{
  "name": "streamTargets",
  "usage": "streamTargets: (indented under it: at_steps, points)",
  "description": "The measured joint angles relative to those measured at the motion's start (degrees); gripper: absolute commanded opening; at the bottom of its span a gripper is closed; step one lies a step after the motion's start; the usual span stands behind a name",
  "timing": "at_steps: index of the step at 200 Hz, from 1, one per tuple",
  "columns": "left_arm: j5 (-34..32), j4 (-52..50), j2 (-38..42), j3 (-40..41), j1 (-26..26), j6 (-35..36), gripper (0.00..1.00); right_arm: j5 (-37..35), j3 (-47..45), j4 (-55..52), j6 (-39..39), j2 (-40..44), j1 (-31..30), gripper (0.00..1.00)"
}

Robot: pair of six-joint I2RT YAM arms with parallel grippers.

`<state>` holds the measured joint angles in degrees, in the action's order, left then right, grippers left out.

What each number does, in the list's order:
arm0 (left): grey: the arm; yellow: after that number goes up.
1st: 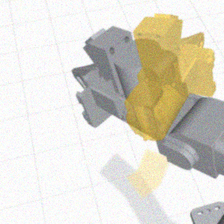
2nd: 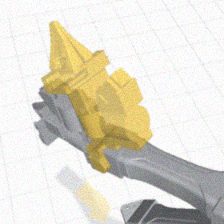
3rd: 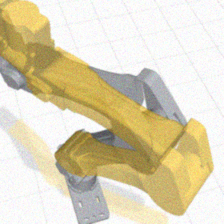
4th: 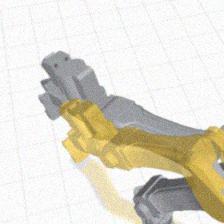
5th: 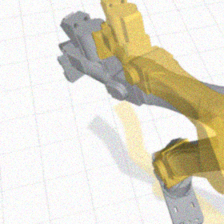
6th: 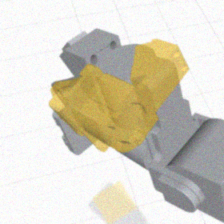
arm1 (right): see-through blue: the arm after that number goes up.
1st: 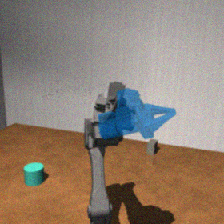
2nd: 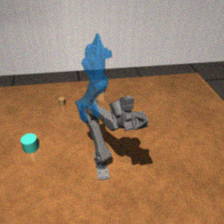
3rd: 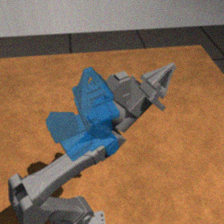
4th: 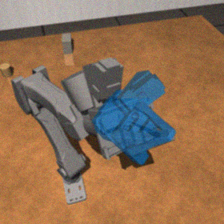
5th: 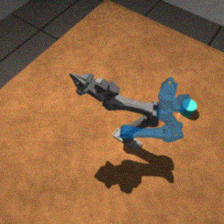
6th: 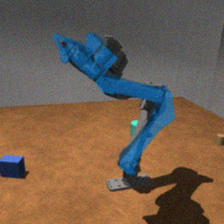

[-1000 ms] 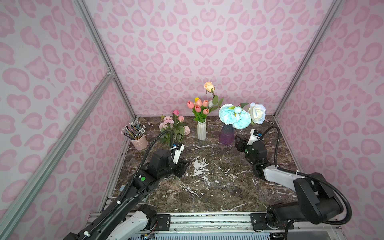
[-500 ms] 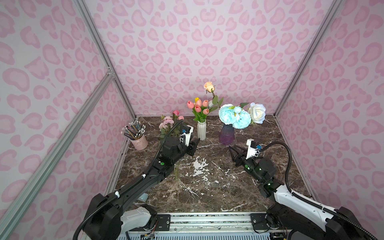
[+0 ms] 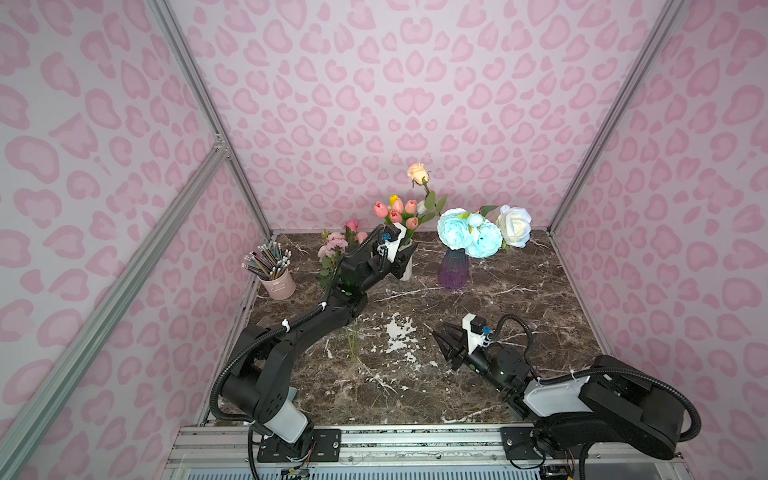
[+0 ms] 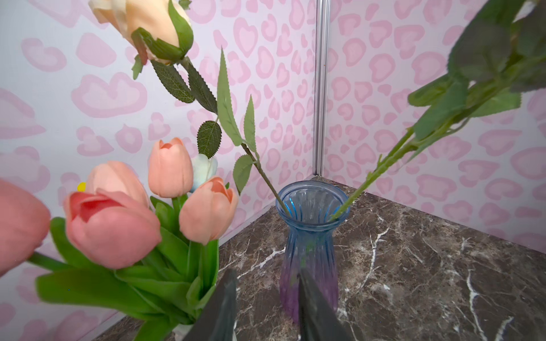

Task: Pick out pink flowers from the vase
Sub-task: Pick up the flower from the vase.

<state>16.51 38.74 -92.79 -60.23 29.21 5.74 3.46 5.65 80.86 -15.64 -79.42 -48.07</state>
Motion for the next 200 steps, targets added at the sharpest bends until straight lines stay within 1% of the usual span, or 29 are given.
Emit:
streamTargets:
  at_steps: [33,65,103,105,109,132,173,200]
  points:
    - [-0.07,0.07,-4.26,-3.41,-1.05,1.88,0.36,0.70,0.11,5.44,0.35,-2.36,-0.04,0.46]
    - [-0.59,0.07,-7.96,-6.49,-1.36,2.45,0.36,0.76,-0.02,7.06,0.31,-3.69,-0.02,0.46]
    - [-4.00,-0.07,-11.06,-10.14,-1.73,2.84,0.36,0.90,-0.04,7.96,0.17,-4.68,0.20,0.46]
    - [-4.20,-0.07,-11.19,-10.29,-1.73,2.84,0.33,0.90,-0.04,7.98,0.15,-4.72,0.20,0.46]
    - [-4.44,-0.15,-11.39,-10.54,-1.73,2.84,0.31,0.90,-0.04,7.98,0.15,-4.81,0.20,0.46]
    - [-6.21,-1.18,-12.37,-12.11,-1.73,2.84,0.26,0.87,-0.04,8.00,0.13,-5.14,0.22,0.47]
    - [-7.50,-2.45,-13.62,-13.16,-1.73,2.86,0.18,0.83,-0.04,8.20,-0.26,-5.44,0.48,0.46]
    - [-7.98,-2.69,-14.34,-13.40,-1.73,2.84,0.14,0.66,-0.04,8.24,-0.35,-5.55,0.57,0.46]
